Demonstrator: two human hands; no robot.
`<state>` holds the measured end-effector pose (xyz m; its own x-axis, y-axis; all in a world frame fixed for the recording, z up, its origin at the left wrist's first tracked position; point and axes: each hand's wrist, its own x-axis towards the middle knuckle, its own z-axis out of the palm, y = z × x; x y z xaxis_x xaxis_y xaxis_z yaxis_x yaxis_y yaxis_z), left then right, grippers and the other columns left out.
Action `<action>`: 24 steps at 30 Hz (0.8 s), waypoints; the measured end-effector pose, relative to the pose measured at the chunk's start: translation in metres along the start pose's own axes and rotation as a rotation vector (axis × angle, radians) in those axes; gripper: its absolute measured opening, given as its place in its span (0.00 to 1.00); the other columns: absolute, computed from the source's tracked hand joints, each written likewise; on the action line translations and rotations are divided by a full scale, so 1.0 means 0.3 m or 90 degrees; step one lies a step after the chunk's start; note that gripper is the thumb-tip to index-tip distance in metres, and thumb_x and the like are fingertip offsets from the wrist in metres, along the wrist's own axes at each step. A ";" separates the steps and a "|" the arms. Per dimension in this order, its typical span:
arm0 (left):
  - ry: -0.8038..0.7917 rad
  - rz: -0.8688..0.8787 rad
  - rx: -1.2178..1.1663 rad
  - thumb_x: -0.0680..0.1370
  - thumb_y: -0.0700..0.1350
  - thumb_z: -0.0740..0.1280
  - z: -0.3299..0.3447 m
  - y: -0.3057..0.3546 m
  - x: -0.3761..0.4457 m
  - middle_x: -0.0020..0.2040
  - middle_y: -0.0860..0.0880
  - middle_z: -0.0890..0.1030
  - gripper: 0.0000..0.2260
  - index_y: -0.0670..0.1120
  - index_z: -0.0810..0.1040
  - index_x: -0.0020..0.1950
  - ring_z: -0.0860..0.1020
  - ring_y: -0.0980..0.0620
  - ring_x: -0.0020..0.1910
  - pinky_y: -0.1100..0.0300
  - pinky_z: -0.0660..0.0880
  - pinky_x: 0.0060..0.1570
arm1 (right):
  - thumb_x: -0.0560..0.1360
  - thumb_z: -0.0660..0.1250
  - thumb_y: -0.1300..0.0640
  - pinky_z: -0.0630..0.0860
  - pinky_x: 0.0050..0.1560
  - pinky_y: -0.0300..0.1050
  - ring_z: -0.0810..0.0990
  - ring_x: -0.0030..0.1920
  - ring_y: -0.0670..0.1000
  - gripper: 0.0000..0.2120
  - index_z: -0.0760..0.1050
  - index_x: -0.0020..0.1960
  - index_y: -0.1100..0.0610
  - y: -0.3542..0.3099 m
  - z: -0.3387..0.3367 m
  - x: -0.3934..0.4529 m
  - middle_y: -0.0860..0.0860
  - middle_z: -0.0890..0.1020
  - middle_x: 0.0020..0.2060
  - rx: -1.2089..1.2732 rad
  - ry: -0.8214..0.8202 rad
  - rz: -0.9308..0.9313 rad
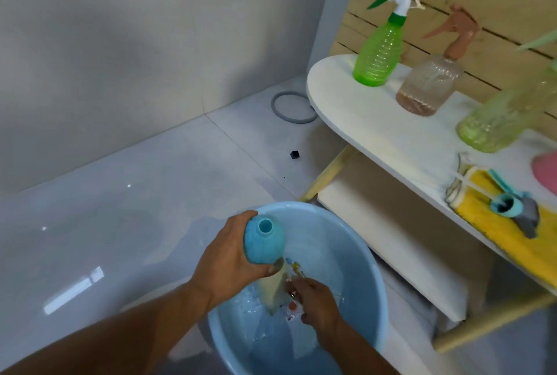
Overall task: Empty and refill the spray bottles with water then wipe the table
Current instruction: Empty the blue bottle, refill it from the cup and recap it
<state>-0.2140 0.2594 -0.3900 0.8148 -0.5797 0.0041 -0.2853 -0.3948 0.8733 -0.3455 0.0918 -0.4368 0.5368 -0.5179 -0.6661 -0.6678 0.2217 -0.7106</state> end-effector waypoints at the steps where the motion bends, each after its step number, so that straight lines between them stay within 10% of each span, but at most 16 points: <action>1: -0.010 0.001 0.006 0.61 0.64 0.83 0.000 0.003 -0.009 0.65 0.67 0.73 0.43 0.68 0.64 0.70 0.76 0.63 0.63 0.67 0.74 0.57 | 0.79 0.70 0.54 0.63 0.23 0.35 0.70 0.23 0.45 0.13 0.81 0.38 0.58 0.003 -0.028 -0.011 0.47 0.76 0.24 0.008 0.019 -0.006; 24: -0.126 -0.022 0.171 0.58 0.56 0.82 0.089 0.127 -0.012 0.62 0.58 0.74 0.43 0.60 0.67 0.70 0.77 0.50 0.58 0.51 0.79 0.56 | 0.73 0.76 0.45 0.65 0.33 0.47 0.64 0.30 0.47 0.20 0.73 0.35 0.58 -0.340 -0.353 -0.326 0.45 0.68 0.26 -0.078 0.205 -0.462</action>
<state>-0.2413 0.2272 -0.3697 0.7199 -0.6797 -0.1406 -0.4037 -0.5748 0.7118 -0.3846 0.0324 -0.2751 0.6962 -0.7150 0.0641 -0.2714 -0.3448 -0.8986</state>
